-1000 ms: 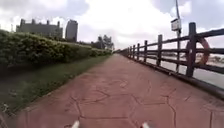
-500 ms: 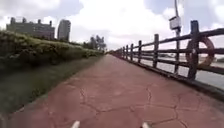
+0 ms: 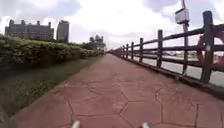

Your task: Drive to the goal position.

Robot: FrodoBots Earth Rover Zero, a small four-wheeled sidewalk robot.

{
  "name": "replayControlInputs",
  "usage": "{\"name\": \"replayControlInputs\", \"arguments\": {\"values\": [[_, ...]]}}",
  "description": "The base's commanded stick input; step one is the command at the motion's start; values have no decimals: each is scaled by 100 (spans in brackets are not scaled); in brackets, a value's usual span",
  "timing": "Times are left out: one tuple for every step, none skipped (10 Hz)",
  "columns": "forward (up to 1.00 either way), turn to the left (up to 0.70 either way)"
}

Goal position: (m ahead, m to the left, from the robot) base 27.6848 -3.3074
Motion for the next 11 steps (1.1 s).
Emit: {"name": "replayControlInputs", "arguments": {"values": [[85,11],[85,11],[85,-23],[85,-23],[85,-23],[85,-23],[85,-23],[85,-23],[85,-23],[85,-23],[85,-23]]}}
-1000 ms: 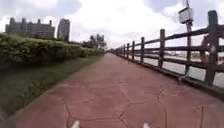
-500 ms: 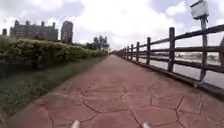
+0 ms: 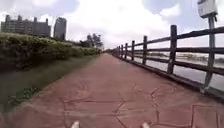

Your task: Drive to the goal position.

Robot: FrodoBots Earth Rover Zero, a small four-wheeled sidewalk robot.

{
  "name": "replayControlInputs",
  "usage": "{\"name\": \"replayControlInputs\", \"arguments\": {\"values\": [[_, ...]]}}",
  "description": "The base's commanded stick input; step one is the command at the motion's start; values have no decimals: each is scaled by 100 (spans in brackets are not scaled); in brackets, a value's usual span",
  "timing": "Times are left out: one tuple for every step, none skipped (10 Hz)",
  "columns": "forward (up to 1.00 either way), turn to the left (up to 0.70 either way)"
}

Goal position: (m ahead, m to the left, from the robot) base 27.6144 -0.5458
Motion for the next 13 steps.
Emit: {"name": "replayControlInputs", "arguments": {"values": [[85,-23],[85,-23],[85,-23],[85,-23],[85,-23],[85,-23],[85,11],[85,11],[85,11],[85,11],[85,11],[85,11],[85,11]]}}
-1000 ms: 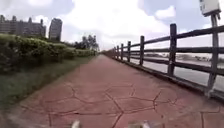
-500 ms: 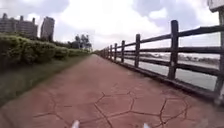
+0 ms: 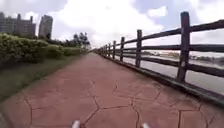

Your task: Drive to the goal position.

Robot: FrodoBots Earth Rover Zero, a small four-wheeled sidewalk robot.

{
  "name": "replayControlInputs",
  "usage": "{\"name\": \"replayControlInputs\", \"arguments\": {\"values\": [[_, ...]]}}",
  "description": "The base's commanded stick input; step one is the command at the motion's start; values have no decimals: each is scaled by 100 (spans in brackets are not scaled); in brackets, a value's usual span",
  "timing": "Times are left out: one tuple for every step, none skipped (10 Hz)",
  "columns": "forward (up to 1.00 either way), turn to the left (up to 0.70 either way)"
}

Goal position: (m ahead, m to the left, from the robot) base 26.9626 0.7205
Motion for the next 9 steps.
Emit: {"name": "replayControlInputs", "arguments": {"values": [[85,11],[85,11],[85,11],[85,11],[85,11],[85,11],[85,11],[85,11],[85,11]]}}
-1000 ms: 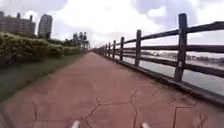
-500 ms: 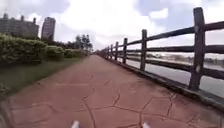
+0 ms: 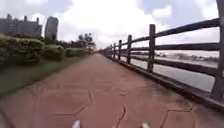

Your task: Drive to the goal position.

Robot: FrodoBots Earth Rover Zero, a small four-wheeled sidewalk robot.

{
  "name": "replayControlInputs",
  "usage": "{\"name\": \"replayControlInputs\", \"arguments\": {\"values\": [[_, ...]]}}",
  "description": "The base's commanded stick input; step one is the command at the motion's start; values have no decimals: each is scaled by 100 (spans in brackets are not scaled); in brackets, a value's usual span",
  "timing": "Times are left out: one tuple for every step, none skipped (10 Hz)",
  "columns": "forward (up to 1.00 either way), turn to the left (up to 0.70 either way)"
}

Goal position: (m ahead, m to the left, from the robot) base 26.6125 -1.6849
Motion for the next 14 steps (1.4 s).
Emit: {"name": "replayControlInputs", "arguments": {"values": [[85,11],[85,11],[85,11],[85,11],[85,11],[85,11],[85,11],[85,11],[85,11],[85,11],[85,11],[85,11],[85,11],[85,11]]}}
